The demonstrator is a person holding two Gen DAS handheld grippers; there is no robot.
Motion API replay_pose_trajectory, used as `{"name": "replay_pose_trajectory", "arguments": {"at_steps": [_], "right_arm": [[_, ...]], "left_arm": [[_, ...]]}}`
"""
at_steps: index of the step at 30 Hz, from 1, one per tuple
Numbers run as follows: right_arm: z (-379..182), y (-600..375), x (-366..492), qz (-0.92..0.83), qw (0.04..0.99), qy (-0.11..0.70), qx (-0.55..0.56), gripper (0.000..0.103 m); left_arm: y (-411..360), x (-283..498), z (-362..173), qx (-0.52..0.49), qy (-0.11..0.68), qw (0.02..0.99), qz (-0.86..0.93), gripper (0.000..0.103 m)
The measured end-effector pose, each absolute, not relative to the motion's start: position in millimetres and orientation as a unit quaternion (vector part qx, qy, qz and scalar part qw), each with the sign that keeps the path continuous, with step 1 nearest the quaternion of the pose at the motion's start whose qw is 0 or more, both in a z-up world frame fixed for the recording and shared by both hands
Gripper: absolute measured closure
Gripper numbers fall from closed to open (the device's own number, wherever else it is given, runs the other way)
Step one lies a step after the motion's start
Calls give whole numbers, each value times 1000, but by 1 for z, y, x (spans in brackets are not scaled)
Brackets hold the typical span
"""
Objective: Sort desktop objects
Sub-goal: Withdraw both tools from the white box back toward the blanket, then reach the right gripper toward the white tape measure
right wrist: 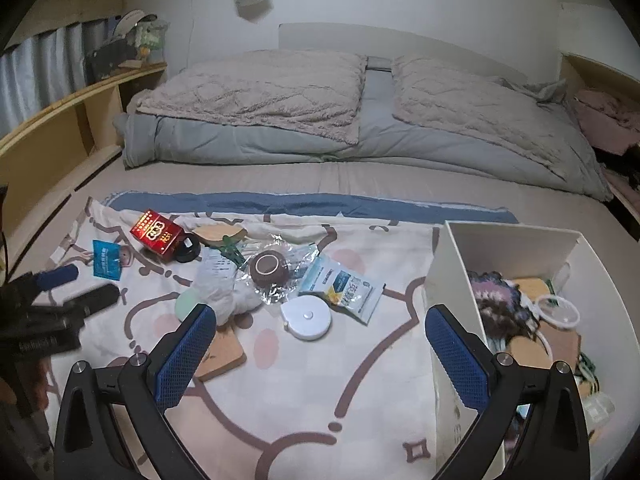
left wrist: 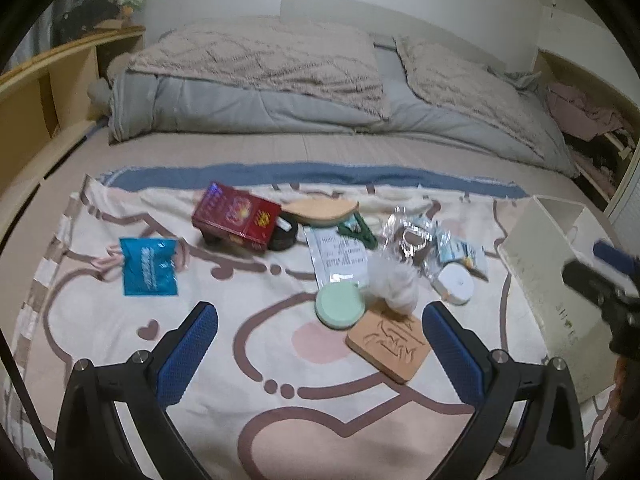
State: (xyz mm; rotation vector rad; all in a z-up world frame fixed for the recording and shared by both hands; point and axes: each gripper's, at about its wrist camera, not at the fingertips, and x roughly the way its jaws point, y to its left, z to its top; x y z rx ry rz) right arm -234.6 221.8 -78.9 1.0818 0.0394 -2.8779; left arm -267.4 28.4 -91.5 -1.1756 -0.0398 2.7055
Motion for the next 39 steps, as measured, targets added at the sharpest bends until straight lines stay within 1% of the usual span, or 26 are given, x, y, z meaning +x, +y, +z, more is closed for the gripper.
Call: {"name": "replay_pose_trajectory", "arguments": {"at_steps": [3,7,9,11,12,13,14,15,17,19,20,22,26,29,34,39], "right_arm": [[-86,215,-248,-933,30,40,357,0],[-97,215,-265,-925,44,29,377,0],[-103,217,-272,-922,51,17,384,5],[-109,220,-279,-916,68,-2,395,31],[-111,221,-283,-914,70,-10,400,39],[-115,222,-288,-910,72,-21,407,53],[-118,223,-291,-907,76,-30,412,62],[-122,224,-295,-905,79,-36,415,65],[-129,224,-302,-901,81,-42,424,85],[-137,225,-311,-896,79,-52,434,89],[-141,226,-315,-894,78,-58,437,94],[-148,229,-325,-889,75,-77,445,97],[-161,233,-342,-879,71,-115,457,99],[-171,229,-351,-872,76,-126,466,99],[-188,221,-356,-870,71,-105,477,100],[-197,225,-337,-874,78,-97,469,100]], "left_arm": [[36,-271,-103,-406,-13,99,908,0],[46,-275,-116,-417,-8,104,903,0],[53,-278,-121,-420,-7,106,901,0],[59,-280,-127,-423,-7,107,900,0],[61,-282,-130,-426,-8,107,898,0],[64,-283,-134,-428,-10,106,897,0],[65,-285,-137,-430,-12,104,897,0],[67,-286,-141,-434,-15,104,895,0],[69,-288,-146,-440,-18,104,892,0],[70,-288,-151,-442,-22,107,890,0],[70,-289,-153,-443,-24,107,890,0],[69,-290,-156,-445,-30,109,888,0],[66,-294,-162,-453,-44,108,884,0],[66,-295,-166,-457,-48,107,882,0],[67,-295,-172,-461,-49,111,879,2],[68,-296,-175,-465,-62,114,876,2]]}}
